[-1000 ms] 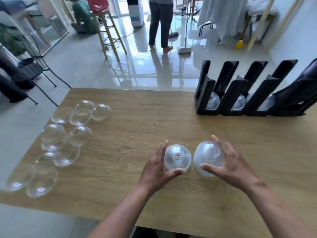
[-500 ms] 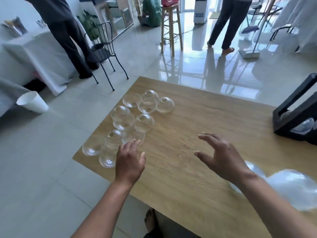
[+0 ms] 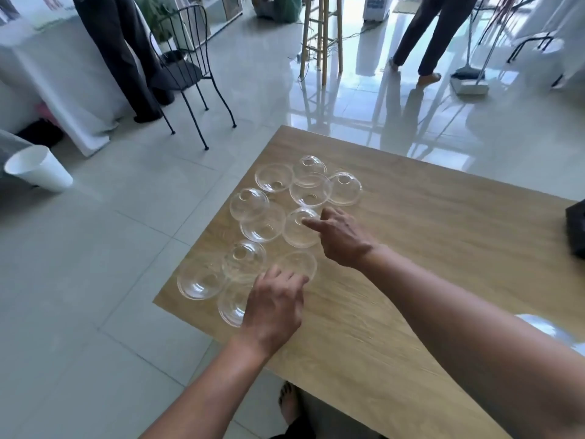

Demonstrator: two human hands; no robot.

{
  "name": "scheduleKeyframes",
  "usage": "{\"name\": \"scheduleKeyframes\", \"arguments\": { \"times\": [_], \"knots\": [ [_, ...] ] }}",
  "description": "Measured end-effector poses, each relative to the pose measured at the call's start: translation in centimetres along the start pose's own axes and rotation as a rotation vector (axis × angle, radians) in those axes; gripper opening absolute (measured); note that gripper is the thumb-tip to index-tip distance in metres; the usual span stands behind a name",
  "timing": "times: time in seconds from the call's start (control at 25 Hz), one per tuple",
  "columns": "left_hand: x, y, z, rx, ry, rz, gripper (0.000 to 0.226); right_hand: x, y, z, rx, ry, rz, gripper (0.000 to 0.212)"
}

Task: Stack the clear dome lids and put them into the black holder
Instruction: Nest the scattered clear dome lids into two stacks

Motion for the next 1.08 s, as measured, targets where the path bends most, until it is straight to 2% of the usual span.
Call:
{"name": "scheduleKeyframes", "arguments": {
  "times": [0.08,0.2,0.24,0.36,0.44,0.52,0.64,0.76,0.84,0.92,1.0,1.08],
  "knots": [
    [-0.1,0.7,0.3,-0.024,0.125,0.312,0.019,1.2,-0.3,2.0,-0.006,-0.047,-0.036,0.050],
    [-0.3,-0.1,-0.9,-0.094,0.444,0.931,0.020,3.1,-0.1,7.8,0.091,-0.132,-0.067,0.042],
    [-0.3,-0.8,-1.5,-0.141,0.539,1.071,0.022,3.6,0.0,9.9,0.116,-0.172,-0.057,0.042],
    [0.1,-3.2,-3.1,-0.272,0.707,1.230,0.026,5.1,0.5,14.8,0.149,-0.343,-0.046,0.044],
    [0.1,-4.5,-3.2,-0.284,0.721,1.204,0.027,5.7,0.7,16.4,0.169,-0.427,-0.042,0.043],
    [0.2,-5.3,-3.1,-0.265,0.611,1.037,0.030,6.2,0.7,17.2,0.190,-0.476,-0.040,0.050],
    [1.2,-5.4,-2.0,-0.204,0.337,0.655,0.044,7.1,0.7,16.6,0.118,-0.537,-0.054,0.083],
    [2.3,-5.7,-1.7,-0.165,0.192,0.514,0.073,7.7,0.8,14.5,-0.072,-0.562,-0.097,0.107],
    [3.4,-6.5,-2.1,-0.223,0.081,0.414,0.095,7.9,0.6,13.7,-0.180,-0.558,-0.089,0.109],
    [4.7,-7.6,-2.5,-0.271,-0.011,0.242,0.108,8.1,0.4,13.6,-0.213,-0.561,-0.081,0.105],
    [5.4,-8.2,-2.5,-0.242,-0.022,0.121,0.108,8.3,1.1,14.1,-0.187,-0.563,-0.087,0.101],
    [5.7,-8.4,-2.3,-0.176,-0.004,0.107,0.102,8.5,2.7,15.1,-0.128,-0.555,-0.115,0.098]
  ]
}}
Point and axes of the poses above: each hand's wrist, its own z-axis away from the middle knuckle, its own y-axis out of the back of the hand, x = y × z, the point moved 2 cm from there along -z, towards the middle knuckle, and after that the axes turned 1 degree about -x, right-handed, at the moved point
